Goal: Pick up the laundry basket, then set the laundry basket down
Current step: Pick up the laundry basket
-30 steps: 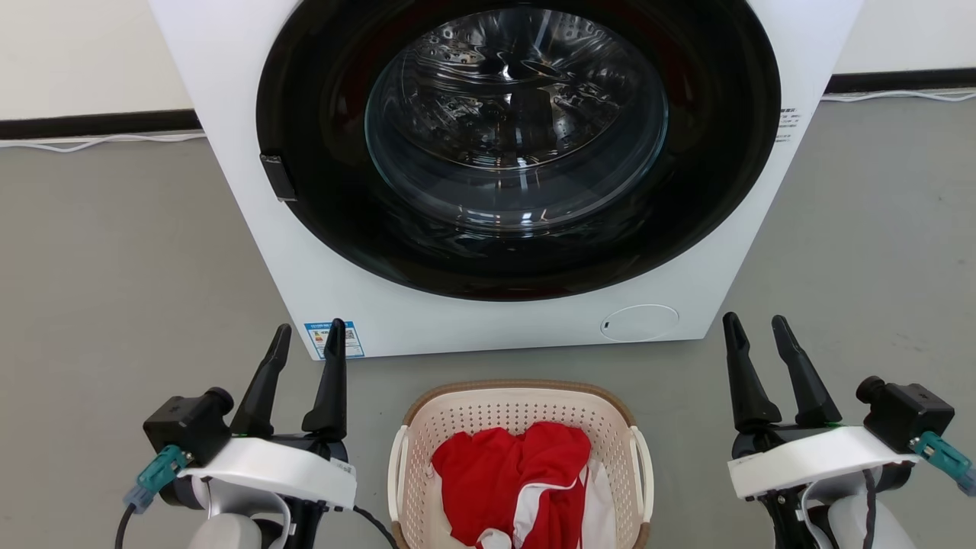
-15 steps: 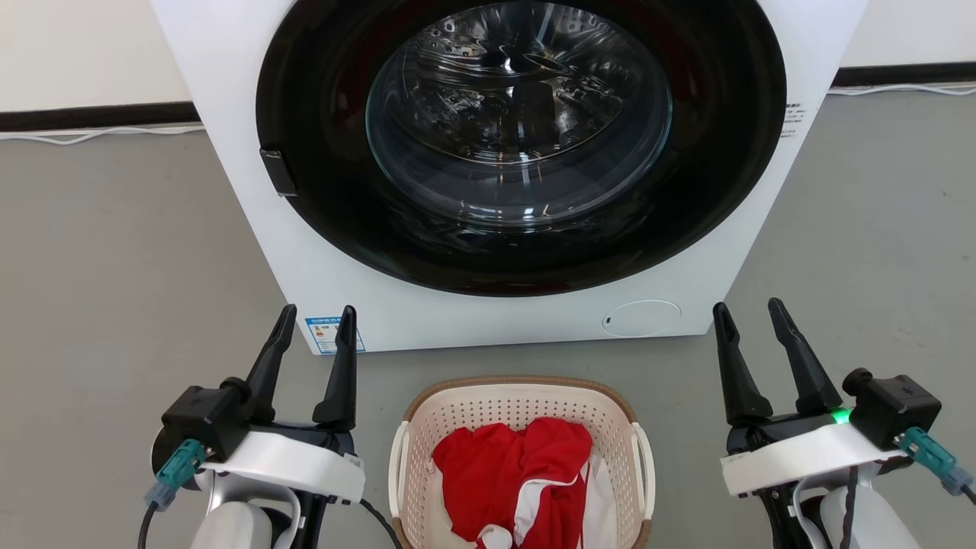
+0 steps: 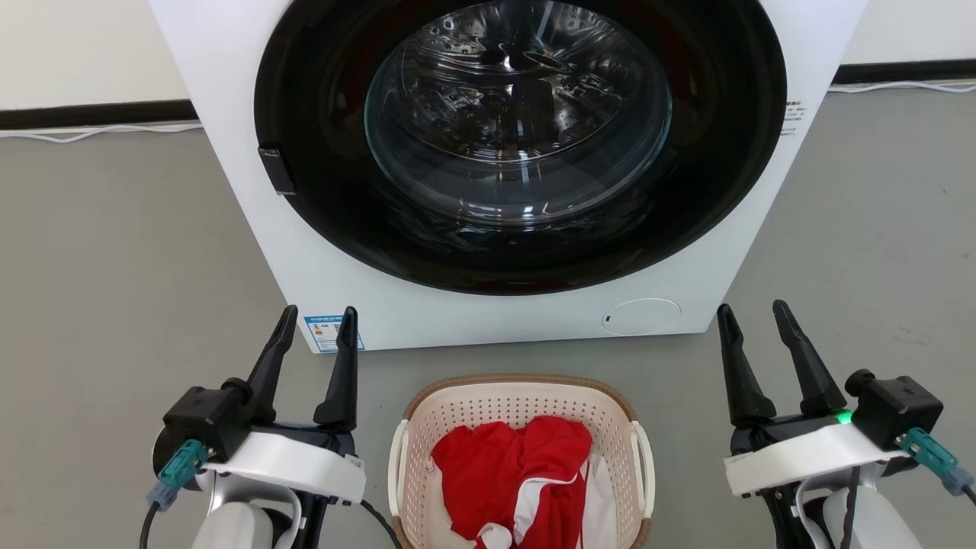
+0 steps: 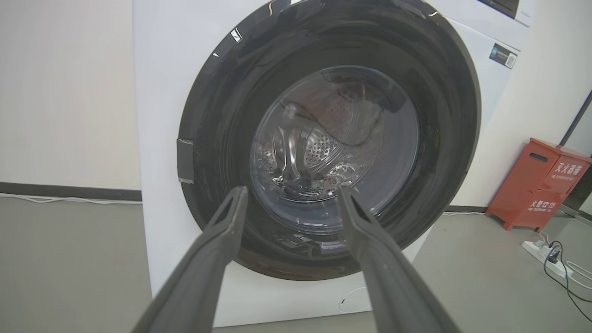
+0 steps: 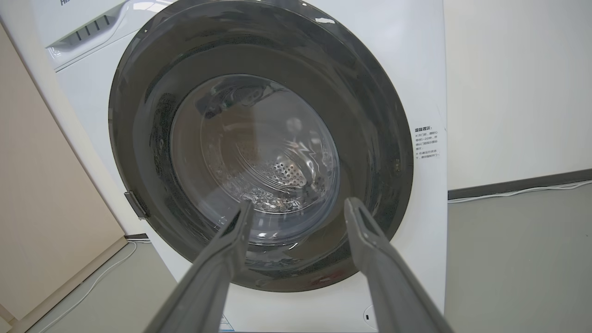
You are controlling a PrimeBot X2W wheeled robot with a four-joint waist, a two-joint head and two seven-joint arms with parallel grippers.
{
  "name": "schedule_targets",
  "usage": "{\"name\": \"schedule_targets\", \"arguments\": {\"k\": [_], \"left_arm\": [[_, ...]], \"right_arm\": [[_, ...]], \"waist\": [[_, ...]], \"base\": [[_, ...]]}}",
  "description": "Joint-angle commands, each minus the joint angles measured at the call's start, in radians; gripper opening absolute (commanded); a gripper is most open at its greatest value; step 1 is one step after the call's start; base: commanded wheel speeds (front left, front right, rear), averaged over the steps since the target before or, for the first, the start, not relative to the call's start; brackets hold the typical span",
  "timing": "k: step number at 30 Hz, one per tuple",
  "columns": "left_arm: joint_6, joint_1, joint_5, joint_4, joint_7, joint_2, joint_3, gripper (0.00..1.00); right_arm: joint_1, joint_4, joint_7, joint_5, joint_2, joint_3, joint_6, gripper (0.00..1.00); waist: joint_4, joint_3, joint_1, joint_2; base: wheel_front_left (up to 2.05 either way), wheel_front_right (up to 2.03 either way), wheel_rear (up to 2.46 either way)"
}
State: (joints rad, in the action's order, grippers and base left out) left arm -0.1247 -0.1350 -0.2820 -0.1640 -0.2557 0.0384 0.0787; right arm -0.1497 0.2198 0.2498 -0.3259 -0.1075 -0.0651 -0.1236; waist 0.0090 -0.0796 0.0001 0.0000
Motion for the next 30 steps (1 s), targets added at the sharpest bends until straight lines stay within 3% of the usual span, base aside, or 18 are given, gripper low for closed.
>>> {"name": "schedule_targets", "arguments": {"k": [1,12,30], "left_arm": [[-0.006,-0.054,0.002,0.022,-0.006,0.012,-0.025,1.0],[-0.006,-0.065,0.003,-0.002,-0.006,0.012,-0.026,1.0],[-0.006,-0.183,0.016,-0.112,-0.006,0.012,-0.032,1.0]], "right_arm": [[-0.042,-0.017,0.012,0.01,-0.001,-0.018,-0.007,1.0],[-0.05,0.002,0.012,0.013,-0.007,-0.006,-0.007,1.0],[-0.152,0.089,0.012,0.004,0.0,0.009,-0.007,1.0]], "waist": [[0.0,0.0,0.0,0.0],[-0.005,-0.044,0.0,0.0],[-0.026,-0.298,0.0,0.0]], "base": [[0.0,0.0,0.0],[0.0,0.0,0.0],[0.0,0.0,0.0]]}}
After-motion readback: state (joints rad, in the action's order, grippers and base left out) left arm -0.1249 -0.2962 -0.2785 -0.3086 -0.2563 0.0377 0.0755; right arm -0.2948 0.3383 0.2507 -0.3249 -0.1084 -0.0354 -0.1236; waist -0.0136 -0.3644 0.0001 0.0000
